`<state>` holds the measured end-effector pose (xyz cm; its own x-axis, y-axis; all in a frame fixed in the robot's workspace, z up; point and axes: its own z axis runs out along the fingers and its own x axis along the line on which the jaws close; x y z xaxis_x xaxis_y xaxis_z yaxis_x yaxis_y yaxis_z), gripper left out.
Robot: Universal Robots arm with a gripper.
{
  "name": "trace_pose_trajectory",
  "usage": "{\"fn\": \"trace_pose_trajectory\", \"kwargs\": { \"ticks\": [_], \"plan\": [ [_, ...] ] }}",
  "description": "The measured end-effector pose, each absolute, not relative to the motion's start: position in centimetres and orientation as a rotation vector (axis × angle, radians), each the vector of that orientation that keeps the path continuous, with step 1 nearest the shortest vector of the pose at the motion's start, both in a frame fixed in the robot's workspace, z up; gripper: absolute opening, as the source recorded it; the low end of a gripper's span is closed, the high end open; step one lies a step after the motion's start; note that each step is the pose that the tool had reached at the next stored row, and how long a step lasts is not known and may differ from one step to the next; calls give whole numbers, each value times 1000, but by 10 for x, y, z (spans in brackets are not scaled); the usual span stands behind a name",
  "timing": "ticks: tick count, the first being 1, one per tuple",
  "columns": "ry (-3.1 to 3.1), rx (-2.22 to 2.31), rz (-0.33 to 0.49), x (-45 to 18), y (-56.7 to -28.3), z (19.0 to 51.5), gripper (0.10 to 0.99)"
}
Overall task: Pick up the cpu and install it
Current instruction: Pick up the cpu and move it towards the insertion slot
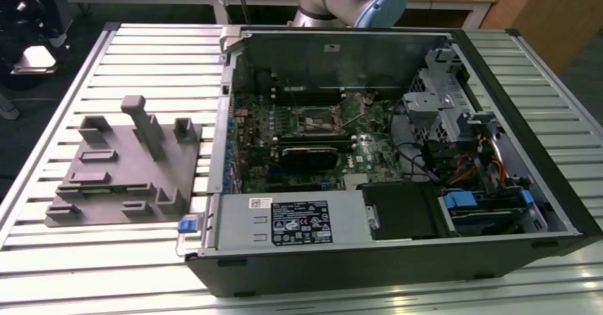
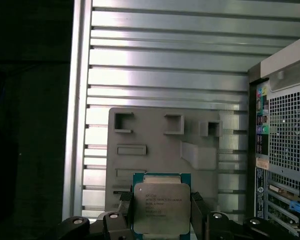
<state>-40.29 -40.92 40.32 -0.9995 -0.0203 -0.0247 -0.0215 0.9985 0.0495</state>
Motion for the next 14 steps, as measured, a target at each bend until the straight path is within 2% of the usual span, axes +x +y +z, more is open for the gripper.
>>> {"fn": "trace_pose_trajectory", "kwargs": {
  "ticks": [14],
  "plan": [
    [3116,-33,77,-379,-409,403,545]
  ]
}}
